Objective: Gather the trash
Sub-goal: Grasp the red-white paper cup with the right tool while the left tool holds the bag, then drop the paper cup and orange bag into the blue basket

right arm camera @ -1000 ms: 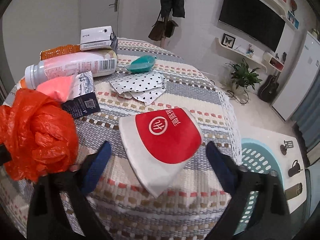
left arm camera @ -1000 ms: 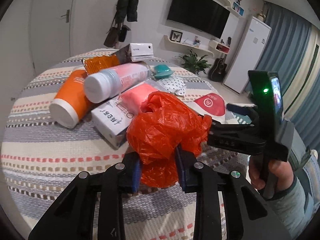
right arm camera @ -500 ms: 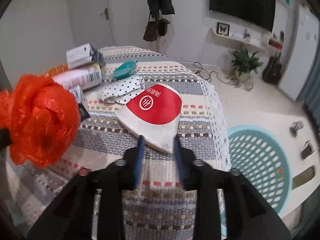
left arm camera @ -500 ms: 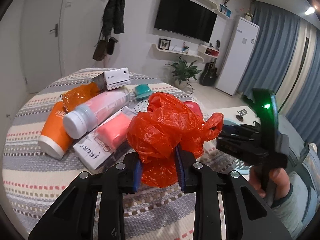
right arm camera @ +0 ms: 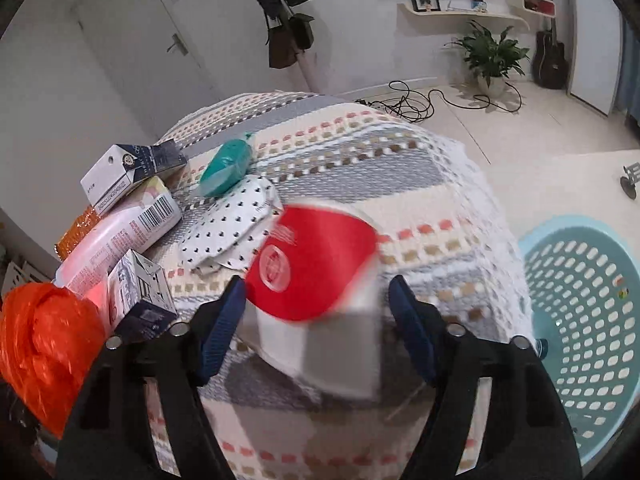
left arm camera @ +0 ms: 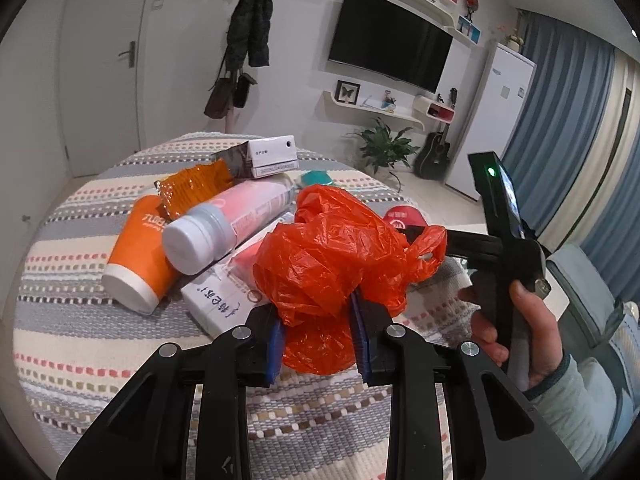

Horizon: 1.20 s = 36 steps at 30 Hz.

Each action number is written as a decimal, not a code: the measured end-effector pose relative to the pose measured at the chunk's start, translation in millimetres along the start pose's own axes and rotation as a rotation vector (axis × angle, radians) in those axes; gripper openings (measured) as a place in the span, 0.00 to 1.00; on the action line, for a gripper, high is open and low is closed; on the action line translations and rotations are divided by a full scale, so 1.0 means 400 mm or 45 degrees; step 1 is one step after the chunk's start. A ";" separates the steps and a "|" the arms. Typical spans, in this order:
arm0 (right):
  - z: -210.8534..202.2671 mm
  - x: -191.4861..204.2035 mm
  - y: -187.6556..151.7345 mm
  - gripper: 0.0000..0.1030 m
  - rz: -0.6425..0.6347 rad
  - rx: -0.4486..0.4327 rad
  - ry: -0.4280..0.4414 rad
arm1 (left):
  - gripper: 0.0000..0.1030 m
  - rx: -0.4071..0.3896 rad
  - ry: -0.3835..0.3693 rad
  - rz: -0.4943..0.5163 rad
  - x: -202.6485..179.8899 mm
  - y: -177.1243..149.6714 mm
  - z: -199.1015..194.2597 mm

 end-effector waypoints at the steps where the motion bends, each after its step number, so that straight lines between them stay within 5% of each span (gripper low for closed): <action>1: 0.003 0.009 0.004 0.48 -0.008 0.008 0.022 | 0.26 0.003 -0.001 0.001 -0.004 -0.002 0.001; 7: -0.019 0.062 0.008 0.21 -0.086 -0.044 0.019 | 0.26 0.005 0.000 0.014 -0.016 0.014 0.011; 16: -0.153 -0.022 -0.009 0.20 -0.038 -0.245 -0.037 | 0.26 -0.027 0.007 0.148 -0.123 0.117 0.039; 24: -0.268 -0.226 -0.041 0.20 0.107 -0.375 -0.229 | 0.26 0.009 -0.111 0.282 -0.314 0.204 0.141; 36: -0.159 -0.523 -0.140 0.22 0.427 -0.188 -0.329 | 0.26 0.232 -0.258 0.362 -0.479 0.186 0.387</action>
Point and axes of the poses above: each gripper's, at about its wrist camera, not at the fingertips, and z roughly the way its jaws point, x to its left, y to its top, the point moved 2 cm from there along z, roughly the way its jaws point, and after that the axes turned 11 degrees about x, right-handed, at the moved point
